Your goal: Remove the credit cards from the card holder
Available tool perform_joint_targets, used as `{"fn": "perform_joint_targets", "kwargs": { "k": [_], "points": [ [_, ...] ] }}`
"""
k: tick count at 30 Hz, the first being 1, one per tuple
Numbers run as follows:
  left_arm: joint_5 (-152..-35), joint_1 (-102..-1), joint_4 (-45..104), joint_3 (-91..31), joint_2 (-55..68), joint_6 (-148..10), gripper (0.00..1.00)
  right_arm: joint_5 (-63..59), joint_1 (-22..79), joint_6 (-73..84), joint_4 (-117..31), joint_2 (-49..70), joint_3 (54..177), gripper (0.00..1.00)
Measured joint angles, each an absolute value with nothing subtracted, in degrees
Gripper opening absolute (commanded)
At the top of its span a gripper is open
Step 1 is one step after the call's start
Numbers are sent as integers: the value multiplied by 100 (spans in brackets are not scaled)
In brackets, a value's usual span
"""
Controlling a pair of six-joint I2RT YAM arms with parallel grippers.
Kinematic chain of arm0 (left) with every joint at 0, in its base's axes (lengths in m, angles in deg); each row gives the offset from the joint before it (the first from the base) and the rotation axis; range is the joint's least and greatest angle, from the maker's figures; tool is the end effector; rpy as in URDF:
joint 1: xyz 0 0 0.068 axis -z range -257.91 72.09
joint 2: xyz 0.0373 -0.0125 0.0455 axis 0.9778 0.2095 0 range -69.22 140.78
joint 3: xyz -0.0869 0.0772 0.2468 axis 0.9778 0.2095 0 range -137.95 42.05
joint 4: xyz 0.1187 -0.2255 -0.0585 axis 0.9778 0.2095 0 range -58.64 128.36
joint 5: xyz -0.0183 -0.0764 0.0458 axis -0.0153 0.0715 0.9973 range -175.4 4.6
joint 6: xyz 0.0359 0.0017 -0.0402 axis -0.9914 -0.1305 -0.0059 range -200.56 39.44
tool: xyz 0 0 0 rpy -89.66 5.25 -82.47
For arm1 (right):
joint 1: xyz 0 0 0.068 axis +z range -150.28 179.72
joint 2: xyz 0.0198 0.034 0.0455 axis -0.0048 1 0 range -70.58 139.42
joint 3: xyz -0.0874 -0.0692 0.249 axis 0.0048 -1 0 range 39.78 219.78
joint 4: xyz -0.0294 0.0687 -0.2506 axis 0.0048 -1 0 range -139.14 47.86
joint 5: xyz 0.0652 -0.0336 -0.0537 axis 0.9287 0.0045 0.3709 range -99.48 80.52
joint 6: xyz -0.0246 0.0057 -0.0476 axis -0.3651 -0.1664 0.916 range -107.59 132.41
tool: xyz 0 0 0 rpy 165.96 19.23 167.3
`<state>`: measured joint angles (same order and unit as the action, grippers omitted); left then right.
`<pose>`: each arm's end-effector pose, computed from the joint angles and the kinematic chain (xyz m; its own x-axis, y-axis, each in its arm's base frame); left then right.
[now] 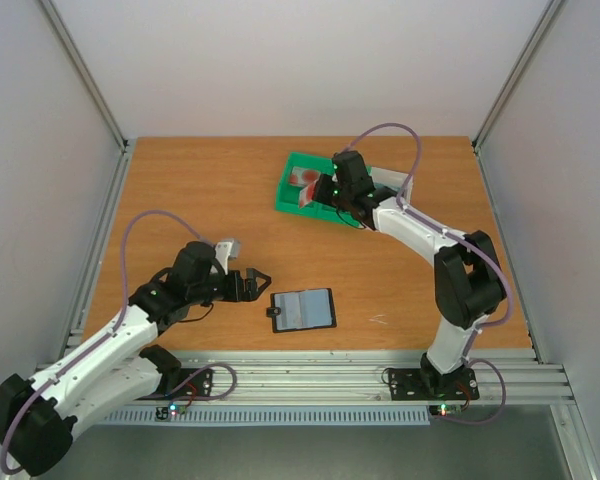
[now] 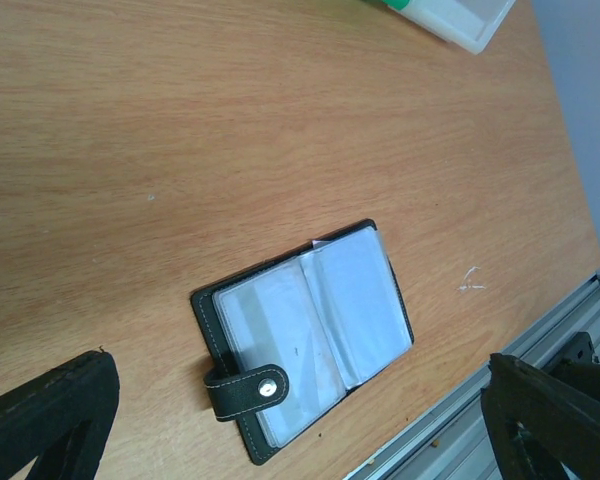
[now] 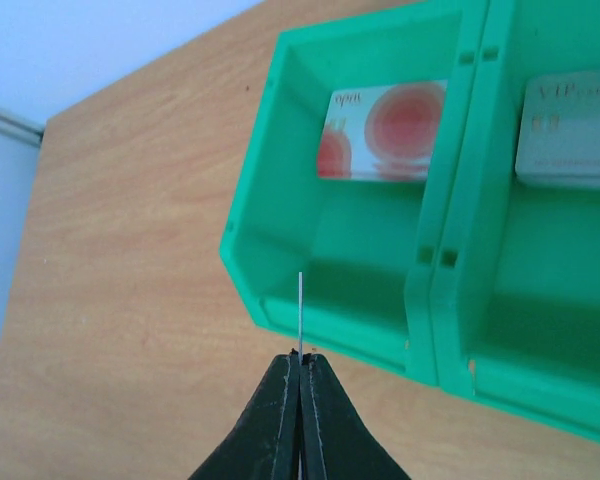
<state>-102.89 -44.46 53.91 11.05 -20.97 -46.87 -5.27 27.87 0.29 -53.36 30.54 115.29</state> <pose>0.1434 -0.1076 0.2260 -0.8429 -0.0774 -0.5325 0.3014 0.7519 -0.5864 0.3563 0.1936 0.2550 -0.6265 -0.0977 -0.7732 -0.3996 0.8921 0.2111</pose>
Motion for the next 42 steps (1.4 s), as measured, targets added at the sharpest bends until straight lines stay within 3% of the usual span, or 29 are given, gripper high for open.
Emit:
{"fn": "perform_joint_targets", "kwargs": {
  "k": [34,42],
  "points": [
    [-10329,-4446,5021,1264,-1498,-4735,99,-1449,2546,-307,-4836,5994,14298,1],
    [-10320,-4446,5030,1264,-1389,-4792,99,-1486,2502,-552,-4982,6378,14659,7]
  ]
}}
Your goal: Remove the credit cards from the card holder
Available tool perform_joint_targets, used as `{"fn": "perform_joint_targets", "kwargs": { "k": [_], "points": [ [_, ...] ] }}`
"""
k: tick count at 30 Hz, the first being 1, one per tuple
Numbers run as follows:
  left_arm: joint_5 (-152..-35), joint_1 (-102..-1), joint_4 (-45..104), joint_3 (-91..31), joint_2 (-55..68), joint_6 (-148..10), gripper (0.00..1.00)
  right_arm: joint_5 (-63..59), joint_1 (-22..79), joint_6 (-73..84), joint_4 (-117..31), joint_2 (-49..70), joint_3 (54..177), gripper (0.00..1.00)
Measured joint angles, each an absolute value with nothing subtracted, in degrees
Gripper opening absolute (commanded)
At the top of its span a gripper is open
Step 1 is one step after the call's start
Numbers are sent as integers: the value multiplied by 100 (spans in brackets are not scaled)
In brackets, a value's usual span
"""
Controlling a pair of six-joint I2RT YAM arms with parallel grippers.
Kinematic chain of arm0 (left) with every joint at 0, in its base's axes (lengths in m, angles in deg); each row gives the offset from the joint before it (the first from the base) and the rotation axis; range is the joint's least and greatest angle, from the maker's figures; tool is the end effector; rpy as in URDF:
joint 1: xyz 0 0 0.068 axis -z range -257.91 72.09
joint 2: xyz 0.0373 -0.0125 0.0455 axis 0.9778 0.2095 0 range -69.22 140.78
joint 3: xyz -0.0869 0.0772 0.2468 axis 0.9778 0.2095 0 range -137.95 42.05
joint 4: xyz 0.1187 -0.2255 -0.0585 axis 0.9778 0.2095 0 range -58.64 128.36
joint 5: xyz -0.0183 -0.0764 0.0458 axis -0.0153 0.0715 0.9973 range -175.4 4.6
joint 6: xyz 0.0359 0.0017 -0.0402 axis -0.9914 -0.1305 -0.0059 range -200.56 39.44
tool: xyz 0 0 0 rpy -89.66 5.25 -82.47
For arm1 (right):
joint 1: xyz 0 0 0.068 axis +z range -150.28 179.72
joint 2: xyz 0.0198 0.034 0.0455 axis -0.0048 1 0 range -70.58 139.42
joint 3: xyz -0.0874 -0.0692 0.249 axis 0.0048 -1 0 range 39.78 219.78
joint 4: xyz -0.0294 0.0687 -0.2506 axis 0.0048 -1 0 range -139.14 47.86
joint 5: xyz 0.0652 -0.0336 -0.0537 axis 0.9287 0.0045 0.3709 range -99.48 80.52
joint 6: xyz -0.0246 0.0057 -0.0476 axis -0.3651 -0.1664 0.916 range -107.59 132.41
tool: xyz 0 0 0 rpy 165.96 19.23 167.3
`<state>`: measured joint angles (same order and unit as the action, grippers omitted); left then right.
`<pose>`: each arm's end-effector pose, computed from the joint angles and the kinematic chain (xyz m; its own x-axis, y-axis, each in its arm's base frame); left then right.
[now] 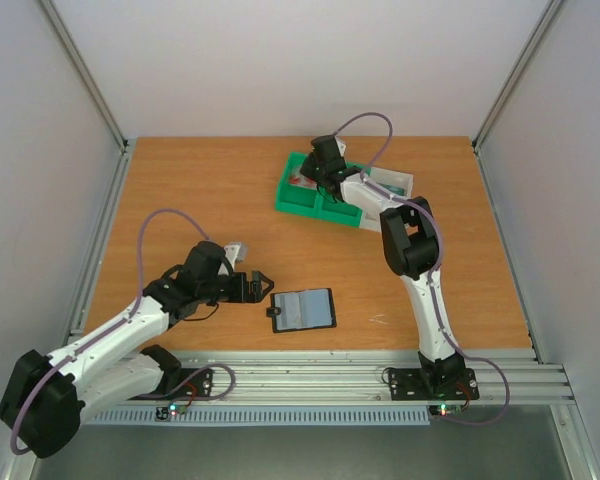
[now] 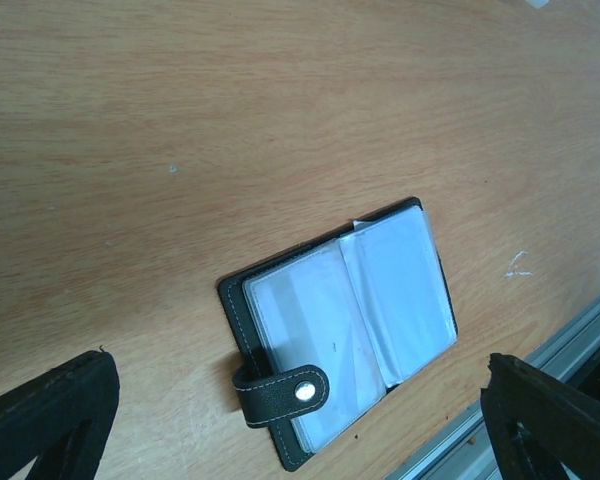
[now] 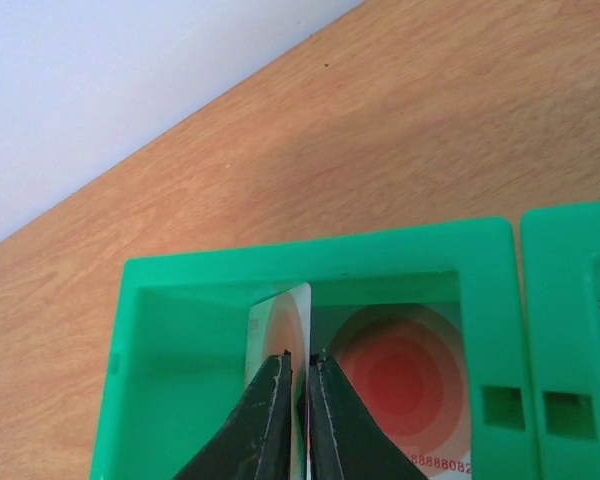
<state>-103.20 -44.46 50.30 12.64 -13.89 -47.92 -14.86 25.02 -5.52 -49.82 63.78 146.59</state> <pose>0.1549 -0.1154 0.2013 -0.8762 -0.0369 -0.4805 0.2766 0.7780 -0.5641 0.4887 0.2273 0.1789 -0.6060 0.0527 -0.7937 -0.1782 0.9635 0.2000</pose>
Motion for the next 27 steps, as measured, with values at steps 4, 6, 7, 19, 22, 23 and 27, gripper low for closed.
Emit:
{"fn": "perform_joint_targets", "kwargs": {
  "k": [4,6,7,19,22,23,27],
  "points": [
    [-10326,-4446,5035,1264,-1356,-4801,99,-1537,2483,-574,-5168,6446,14781,10],
    [-10340,-4446,5032,1264,-1345,-4801,99,-1569,2481,-583,-5277,6448,14849,12],
    [-10342,-4446,5032,1267,-1332,-4801,99,-1569,2481,-583,-5277,6448,14849,14],
    [-10302,-4446,5153,1179,-818,-4809,99,-1231,2321,-616,-5990,6448,15297,28],
    [-10302,-4446,5301,989,-633,-4827,99,-936,2286,-622,-6270,6420,15487,28],
    [-10307,-4446,5345,932,-591,-4829,99,-824,2284,-622,-6361,6378,15509,28],
    [-10359,-4446,5456,845,-558,-4825,98,-398,2282,-664,-6766,6090,15457,29]
  ]
}}
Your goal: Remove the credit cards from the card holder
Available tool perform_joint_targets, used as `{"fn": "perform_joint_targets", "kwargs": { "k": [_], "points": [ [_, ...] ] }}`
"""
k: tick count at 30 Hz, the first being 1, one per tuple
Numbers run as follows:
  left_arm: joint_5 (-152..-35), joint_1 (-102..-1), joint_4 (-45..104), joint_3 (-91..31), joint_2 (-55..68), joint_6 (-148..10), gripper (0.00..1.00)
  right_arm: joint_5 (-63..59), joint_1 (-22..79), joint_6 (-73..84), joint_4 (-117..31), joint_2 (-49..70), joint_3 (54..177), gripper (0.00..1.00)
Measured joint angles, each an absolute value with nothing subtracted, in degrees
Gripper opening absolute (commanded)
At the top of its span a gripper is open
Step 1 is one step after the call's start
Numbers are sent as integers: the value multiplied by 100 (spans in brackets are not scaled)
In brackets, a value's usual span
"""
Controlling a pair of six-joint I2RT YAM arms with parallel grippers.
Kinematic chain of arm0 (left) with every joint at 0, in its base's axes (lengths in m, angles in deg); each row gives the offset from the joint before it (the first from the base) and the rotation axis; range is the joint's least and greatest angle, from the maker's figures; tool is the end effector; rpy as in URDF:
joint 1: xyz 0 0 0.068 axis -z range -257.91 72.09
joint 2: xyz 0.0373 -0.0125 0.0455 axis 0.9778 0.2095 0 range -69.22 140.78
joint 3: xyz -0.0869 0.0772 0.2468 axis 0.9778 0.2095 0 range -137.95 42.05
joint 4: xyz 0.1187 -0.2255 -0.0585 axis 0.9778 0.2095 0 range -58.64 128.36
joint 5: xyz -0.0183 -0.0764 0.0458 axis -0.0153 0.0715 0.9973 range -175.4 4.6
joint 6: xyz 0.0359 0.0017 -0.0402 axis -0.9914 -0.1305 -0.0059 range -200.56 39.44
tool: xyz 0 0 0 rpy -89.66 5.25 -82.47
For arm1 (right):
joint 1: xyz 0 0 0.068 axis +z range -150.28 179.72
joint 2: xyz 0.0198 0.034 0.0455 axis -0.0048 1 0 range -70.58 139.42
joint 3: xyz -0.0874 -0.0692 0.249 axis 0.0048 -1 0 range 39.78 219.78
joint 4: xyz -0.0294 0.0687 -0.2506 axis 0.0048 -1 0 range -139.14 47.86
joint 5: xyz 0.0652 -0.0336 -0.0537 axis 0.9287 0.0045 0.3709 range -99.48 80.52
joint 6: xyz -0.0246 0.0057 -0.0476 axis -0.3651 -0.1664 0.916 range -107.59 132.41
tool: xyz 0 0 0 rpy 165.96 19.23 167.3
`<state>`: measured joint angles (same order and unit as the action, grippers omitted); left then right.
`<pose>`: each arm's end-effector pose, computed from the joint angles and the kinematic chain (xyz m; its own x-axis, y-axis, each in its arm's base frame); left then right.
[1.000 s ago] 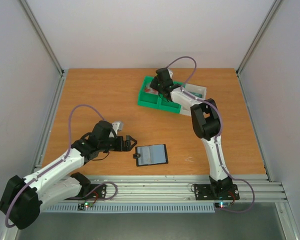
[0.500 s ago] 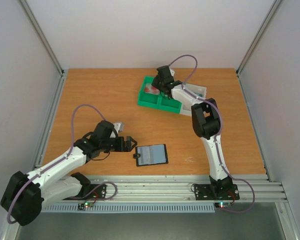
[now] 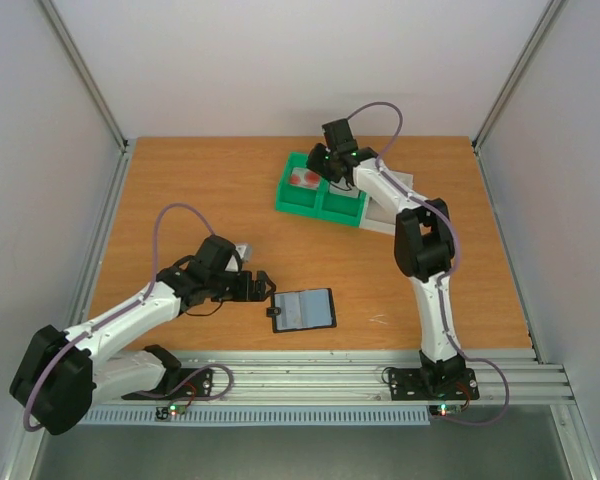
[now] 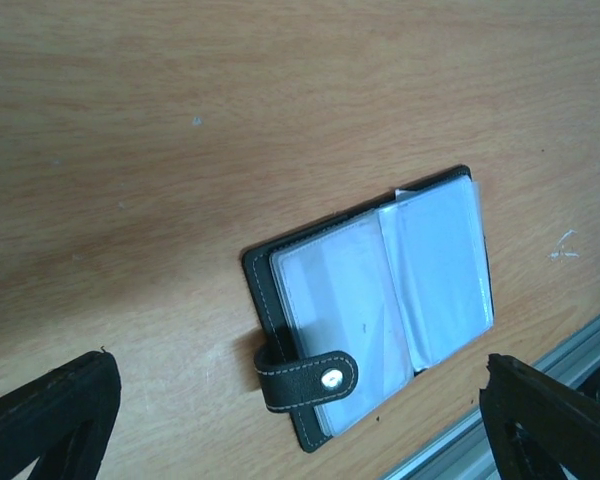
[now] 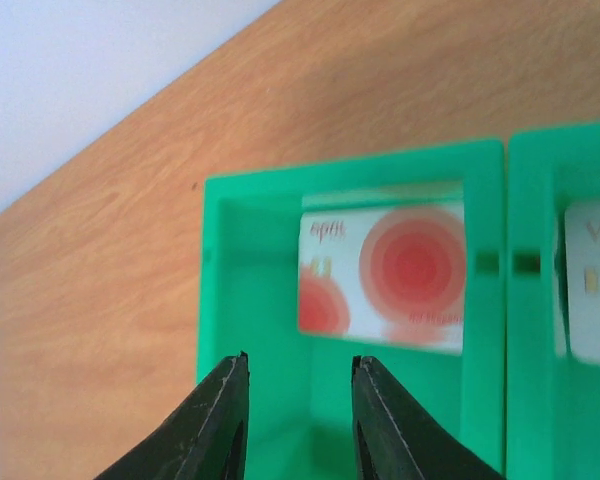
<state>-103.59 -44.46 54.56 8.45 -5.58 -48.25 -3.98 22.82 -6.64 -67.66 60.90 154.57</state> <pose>0.1686 -0.1248 0.1929 -0.9282 0.0044 -0.3721 0.2169 0.8189 -0.5314 0.4842 0.2102 0.2248 -0.7330 0.0406 -0.6790 -0.2290 0.9252 0.3026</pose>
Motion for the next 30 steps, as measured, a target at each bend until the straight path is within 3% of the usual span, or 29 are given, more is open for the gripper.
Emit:
{"fn": "perform_joint_targets", "kwargs": {
  "k": [16,30],
  "points": [
    [-11192,-4446,5555,847,-145,-4630,77,988,2387,-758,-6893,2955,12095,31],
    [-11784,-4446,4711,1083,382,-4051,70,1178,3672,-616,-7116,2212,10506,31]
  ]
}}
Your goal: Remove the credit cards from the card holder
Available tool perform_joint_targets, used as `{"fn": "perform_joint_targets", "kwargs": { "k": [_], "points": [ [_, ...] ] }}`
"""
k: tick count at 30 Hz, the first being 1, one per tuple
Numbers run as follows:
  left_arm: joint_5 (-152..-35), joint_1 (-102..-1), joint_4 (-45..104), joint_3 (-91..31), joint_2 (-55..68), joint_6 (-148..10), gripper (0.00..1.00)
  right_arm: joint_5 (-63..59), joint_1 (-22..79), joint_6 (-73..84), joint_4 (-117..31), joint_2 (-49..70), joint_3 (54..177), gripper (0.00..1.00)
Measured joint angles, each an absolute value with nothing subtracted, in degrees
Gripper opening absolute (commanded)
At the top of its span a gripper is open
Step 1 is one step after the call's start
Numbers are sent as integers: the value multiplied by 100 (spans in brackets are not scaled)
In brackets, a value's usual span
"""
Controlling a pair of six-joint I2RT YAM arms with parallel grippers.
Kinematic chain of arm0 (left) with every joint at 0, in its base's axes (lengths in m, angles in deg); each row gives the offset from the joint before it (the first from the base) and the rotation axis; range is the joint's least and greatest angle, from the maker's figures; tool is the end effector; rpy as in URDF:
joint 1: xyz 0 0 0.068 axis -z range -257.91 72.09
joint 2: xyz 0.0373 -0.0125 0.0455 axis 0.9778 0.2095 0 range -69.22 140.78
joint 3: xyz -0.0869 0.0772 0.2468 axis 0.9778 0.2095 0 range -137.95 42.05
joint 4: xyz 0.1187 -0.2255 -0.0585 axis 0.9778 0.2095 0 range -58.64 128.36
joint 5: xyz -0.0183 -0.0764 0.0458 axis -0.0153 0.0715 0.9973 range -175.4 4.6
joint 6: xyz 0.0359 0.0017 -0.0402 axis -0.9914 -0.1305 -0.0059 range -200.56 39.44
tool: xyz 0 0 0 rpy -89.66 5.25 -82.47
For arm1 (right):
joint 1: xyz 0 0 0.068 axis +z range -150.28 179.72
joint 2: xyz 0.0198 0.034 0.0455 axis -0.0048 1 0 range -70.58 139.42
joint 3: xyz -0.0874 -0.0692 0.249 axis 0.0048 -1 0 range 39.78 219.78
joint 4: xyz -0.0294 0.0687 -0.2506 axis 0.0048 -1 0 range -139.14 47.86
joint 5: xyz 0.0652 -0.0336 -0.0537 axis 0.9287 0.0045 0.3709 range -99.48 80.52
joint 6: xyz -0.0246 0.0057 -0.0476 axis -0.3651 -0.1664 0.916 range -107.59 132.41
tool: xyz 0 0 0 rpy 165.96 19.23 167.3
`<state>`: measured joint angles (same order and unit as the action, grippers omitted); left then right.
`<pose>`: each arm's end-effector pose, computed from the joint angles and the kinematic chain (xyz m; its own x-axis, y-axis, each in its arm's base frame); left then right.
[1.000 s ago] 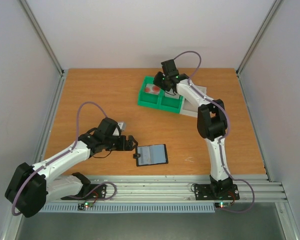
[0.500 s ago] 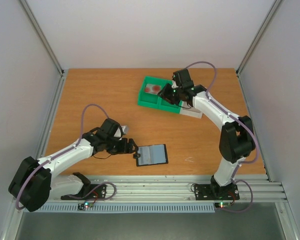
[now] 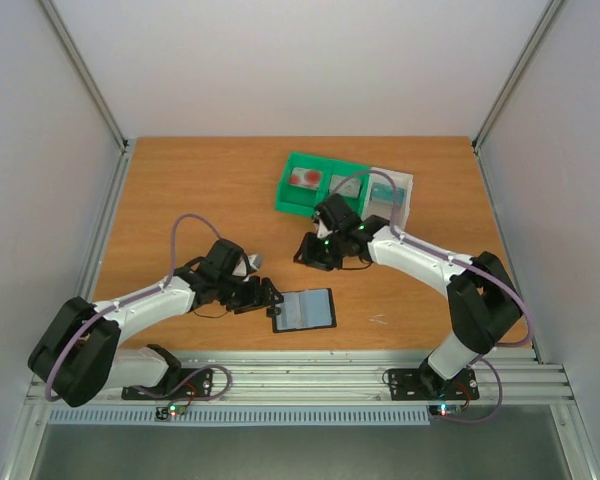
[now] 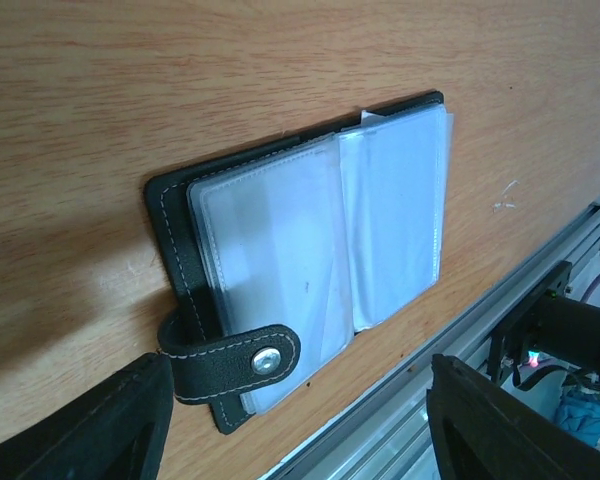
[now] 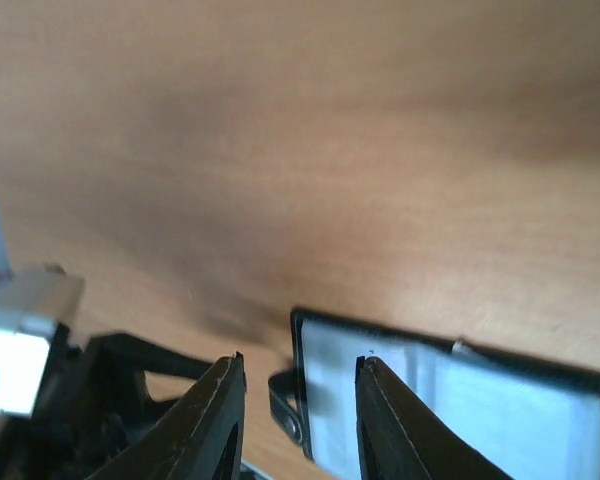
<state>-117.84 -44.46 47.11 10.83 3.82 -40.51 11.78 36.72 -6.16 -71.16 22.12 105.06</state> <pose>0.1741 -0.1380 0.1595 -0.9929 0.0049 -0.1191 0.0865 0.7169 -0.6918 0.2612 0.2130 0.2283 -0.8605 -0.2767 -0.4277 -0.4713 0.7510 0.4625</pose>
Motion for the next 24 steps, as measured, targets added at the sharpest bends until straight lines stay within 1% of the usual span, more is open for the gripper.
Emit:
{"fn": "perform_joint_targets", "kwargs": {
  "k": [7,18,24],
  "points": [
    [-11786,-4446,4552,1227,397,-3942,64,1171,4354,-596,-6987,2317,10034,32],
    [-11594,-4446,4488,1341,454,-3889,50,1064,4732,-605,-6792,2466,9394,30],
    [-11330,-4446,4624,1404,178,-3922,50,1091,4841,-607,-6648,2732,9376,25]
  ]
}}
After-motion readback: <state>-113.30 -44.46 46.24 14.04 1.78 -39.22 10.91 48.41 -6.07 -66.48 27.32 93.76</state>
